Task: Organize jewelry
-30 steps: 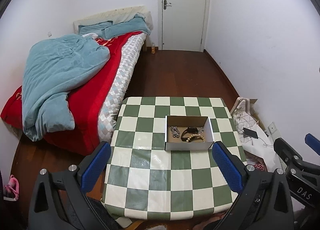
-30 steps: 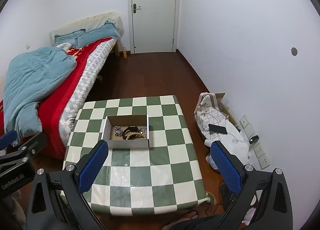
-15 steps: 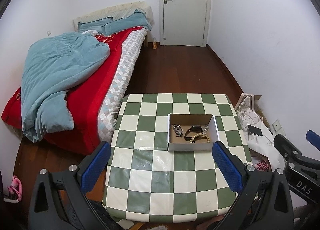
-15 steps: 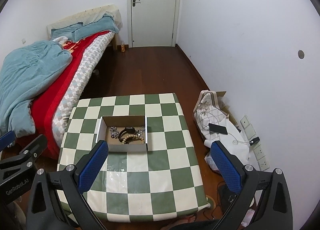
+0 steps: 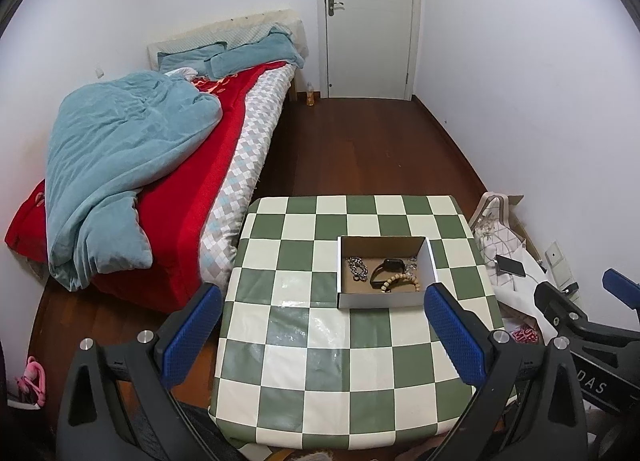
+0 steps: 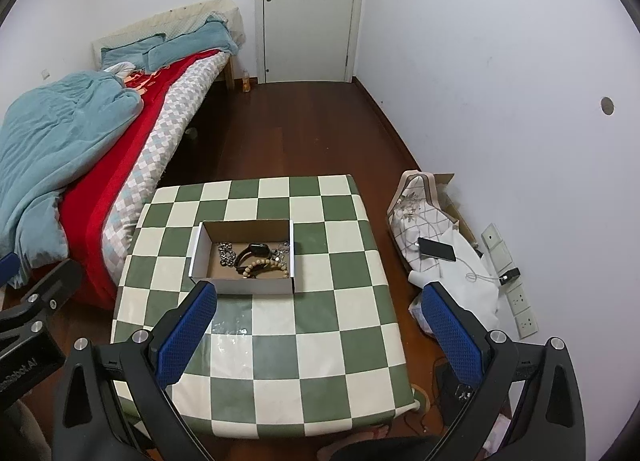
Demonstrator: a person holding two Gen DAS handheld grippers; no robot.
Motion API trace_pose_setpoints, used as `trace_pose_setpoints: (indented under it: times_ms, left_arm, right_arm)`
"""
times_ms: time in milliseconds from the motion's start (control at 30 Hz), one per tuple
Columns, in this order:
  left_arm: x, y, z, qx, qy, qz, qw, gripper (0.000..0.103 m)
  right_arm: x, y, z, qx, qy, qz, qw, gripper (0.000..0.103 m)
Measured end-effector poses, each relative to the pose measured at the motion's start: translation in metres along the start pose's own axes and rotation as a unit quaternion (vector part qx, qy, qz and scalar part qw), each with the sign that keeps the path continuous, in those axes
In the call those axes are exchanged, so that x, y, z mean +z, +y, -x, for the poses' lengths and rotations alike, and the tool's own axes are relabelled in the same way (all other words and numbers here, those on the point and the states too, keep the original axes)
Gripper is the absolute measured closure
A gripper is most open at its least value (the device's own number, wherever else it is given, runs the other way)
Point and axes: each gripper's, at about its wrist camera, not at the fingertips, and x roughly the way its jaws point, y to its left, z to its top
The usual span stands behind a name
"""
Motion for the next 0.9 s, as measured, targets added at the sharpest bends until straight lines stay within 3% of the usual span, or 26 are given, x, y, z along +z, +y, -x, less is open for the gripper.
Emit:
trace_pose_setpoints:
  times_ms: [900]
  left_arm:
    - [-0.005,-0.0016,0.0067,-0.003,-0.003,-0.003,1.0,0.0]
  right_arm:
    - [0.0033,-0.0004,0.0086,0.007,-0.001,0.006,1.0,0.0]
